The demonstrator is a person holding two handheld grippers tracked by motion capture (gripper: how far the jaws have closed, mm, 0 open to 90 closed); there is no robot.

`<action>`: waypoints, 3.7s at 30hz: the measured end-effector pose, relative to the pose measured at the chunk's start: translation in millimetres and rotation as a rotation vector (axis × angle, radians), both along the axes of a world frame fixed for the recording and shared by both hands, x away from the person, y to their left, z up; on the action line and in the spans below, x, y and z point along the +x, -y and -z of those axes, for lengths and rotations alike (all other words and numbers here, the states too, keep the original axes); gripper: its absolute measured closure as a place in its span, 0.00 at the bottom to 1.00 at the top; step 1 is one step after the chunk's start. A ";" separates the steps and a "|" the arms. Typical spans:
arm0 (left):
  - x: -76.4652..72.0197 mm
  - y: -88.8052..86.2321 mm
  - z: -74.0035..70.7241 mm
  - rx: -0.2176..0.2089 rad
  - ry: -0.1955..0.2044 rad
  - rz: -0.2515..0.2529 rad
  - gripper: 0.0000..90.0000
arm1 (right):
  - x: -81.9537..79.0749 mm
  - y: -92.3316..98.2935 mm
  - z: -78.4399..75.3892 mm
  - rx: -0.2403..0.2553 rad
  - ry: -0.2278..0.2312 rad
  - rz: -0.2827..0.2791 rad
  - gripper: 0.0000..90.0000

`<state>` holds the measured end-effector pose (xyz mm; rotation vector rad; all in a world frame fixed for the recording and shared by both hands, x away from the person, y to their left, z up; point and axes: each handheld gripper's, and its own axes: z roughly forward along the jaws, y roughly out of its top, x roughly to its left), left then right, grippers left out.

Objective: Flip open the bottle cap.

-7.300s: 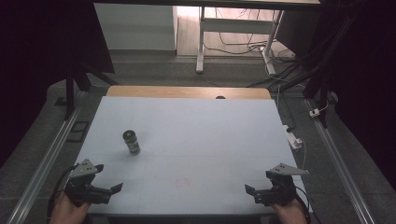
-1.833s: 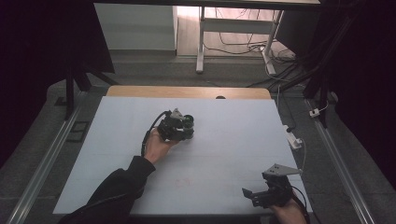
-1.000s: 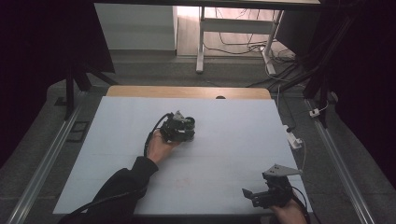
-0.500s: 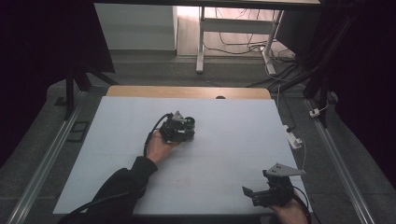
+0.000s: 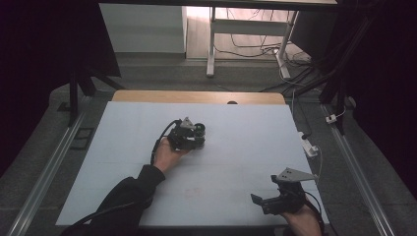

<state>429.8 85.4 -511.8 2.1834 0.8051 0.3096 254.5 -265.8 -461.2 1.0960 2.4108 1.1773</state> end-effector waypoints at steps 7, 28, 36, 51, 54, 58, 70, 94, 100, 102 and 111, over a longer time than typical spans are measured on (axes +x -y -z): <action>0.2 -0.3 0.5 -0.003 0.002 0.003 0.60 | 5.4 -13.7 -3.2 0.004 0.012 -0.044 0.00; -0.5 -0.7 1.7 -0.003 0.011 0.005 0.60 | 34.2 -51.6 -6.9 0.063 0.044 -0.148 0.00; -0.4 -0.6 1.6 -0.003 0.010 0.005 0.60 | 50.9 -70.9 -10.0 0.080 0.040 -0.161 0.00; -0.4 -0.2 1.2 0.001 0.008 0.004 0.60 | 84.6 -101.3 -5.1 0.033 0.020 -0.145 0.00; -0.4 -0.1 1.2 0.001 0.008 0.003 0.60 | 90.6 -104.4 -4.4 0.035 0.021 -0.138 0.00; -0.3 -0.1 1.2 0.002 0.007 0.004 0.60 | 98.7 -108.2 -4.2 0.046 0.017 -0.129 0.00; -0.3 -0.1 1.2 0.003 0.007 0.004 0.60 | 119.3 -127.0 2.0 0.016 0.019 -0.126 0.00; -0.3 -0.3 1.5 0.001 0.006 0.004 0.60 | 148.2 -157.2 12.6 -0.044 0.074 -0.149 0.22; -0.2 -0.3 1.4 0.002 0.006 0.006 0.60 | 152.8 -156.1 8.8 -0.017 0.087 -0.153 0.55; -0.2 -0.2 1.4 0.002 0.006 0.005 0.60 | 154.8 -156.9 7.7 -0.010 0.080 -0.166 0.65; -0.4 0.3 1.2 0.004 0.005 0.001 0.60 | 160.2 -165.7 8.9 -0.017 0.073 -0.222 0.99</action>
